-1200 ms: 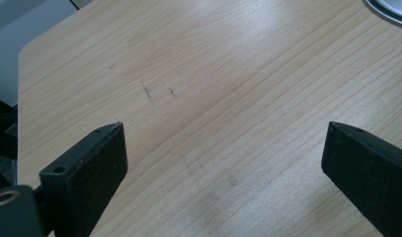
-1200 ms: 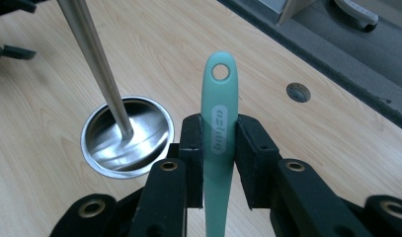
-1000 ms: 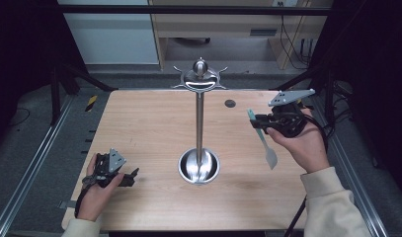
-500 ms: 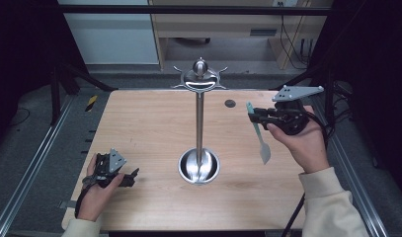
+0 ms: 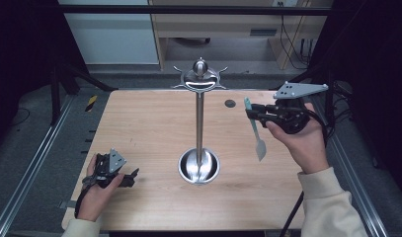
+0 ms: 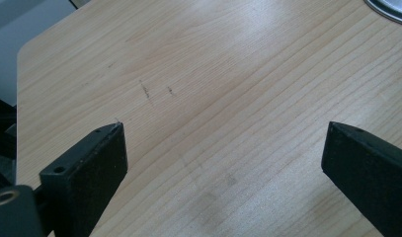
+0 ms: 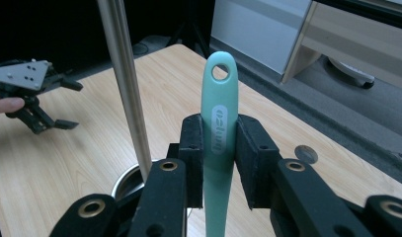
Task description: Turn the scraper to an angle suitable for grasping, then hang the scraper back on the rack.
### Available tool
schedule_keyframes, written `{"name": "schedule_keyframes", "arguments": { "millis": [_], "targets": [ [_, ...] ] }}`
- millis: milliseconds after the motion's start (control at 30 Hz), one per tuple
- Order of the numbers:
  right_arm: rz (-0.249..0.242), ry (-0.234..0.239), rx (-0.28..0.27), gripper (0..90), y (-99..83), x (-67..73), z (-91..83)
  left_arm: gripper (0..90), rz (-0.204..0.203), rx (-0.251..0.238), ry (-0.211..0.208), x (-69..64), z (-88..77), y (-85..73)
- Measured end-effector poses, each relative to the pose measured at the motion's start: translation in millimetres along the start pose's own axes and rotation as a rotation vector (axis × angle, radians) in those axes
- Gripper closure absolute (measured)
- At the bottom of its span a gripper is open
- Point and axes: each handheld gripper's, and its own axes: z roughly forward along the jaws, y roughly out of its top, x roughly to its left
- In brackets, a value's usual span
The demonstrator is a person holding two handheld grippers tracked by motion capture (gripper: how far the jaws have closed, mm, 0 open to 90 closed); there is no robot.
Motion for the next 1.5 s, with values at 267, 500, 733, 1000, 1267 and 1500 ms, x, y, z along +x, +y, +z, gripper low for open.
{"name": "schedule_keyframes", "arguments": {
  "millis": [267, 500, 733, 1000, 1267, 1500],
  "targets": [
    [-0.005, 0.013, -0.022, 74.5, 7.1, 5.0, -2.1, 3.5, 0.008, 0.006, 0.000, 0.1, -0.2, 0.0],
    [-0.010, 0.015, -0.029, 74.5, 8.4, 7.3, -3.5, 3.5, 0.015, 0.010, -0.003, -0.7, -0.1, 0.5],
    [0.000, 0.017, -0.047, 74.5, 10.6, 5.5, -4.0, 3.5, 0.010, 0.010, -0.002, 0.3, -0.3, -0.4],
    [0.003, 0.018, -0.067, 74.4, 12.4, 7.3, -8.0, 3.5, 0.017, 0.011, -0.004, -1.3, 0.5, 0.5],
    [0.011, 0.028, -0.101, 74.4, 14.0, 7.4, -10.3, 3.5, 0.017, 0.015, -0.006, -0.5, 0.3, -0.2],
    [0.008, 0.047, -0.123, 74.4, 15.3, 10.3, -12.0, 3.5, 0.018, 0.015, -0.008, -1.5, 0.5, 0.5]
  ]
}}
